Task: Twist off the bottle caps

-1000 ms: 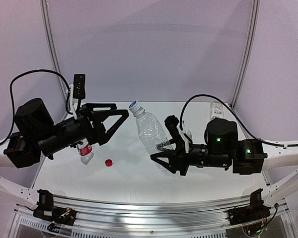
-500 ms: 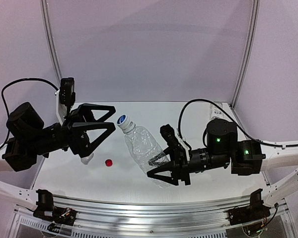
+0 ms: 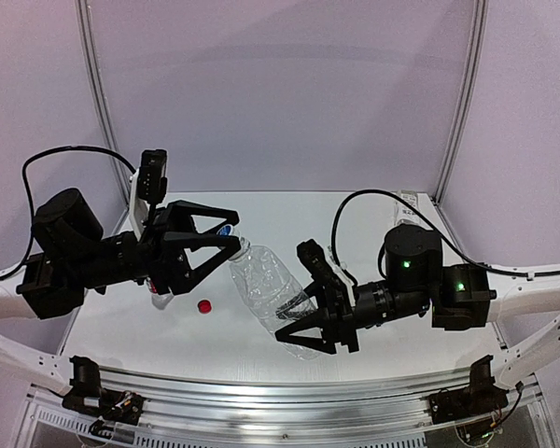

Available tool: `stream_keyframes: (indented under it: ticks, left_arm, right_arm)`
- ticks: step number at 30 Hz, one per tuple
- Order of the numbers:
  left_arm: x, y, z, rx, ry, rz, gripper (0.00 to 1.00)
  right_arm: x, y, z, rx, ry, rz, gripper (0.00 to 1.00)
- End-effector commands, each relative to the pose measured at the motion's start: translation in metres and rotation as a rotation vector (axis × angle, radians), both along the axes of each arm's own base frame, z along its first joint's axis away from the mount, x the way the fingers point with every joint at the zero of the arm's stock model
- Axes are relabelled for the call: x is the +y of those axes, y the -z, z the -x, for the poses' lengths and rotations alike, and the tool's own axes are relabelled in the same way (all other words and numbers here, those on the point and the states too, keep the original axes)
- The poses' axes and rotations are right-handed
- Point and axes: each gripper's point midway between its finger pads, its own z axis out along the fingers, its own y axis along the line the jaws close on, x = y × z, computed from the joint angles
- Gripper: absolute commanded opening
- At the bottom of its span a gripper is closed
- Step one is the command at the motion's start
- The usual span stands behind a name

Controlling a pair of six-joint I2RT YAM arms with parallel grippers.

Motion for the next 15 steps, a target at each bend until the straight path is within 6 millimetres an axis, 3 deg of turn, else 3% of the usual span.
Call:
stream_keyframes:
  ticks: [1,7,15]
  left_arm:
    - [0.0,-0.012,0.002,-0.026,-0.005,0.011,0.62]
    - [-0.002,-0.01,-0.001,-0.022,-0.028,-0.007,0.36]
    - [-0.007,-0.004,-0.018,0.035,-0.135,-0.042,0.25]
  right_arm:
    - [0.005,-0.009,-0.001,0.002,-0.001,-0.012,0.0]
    - [0.005,-0.008,-0.002,0.004,0.0,-0.007,0.0]
    - [0.003,-0.008,-0.012,-0.011,0.063,0.0,0.0]
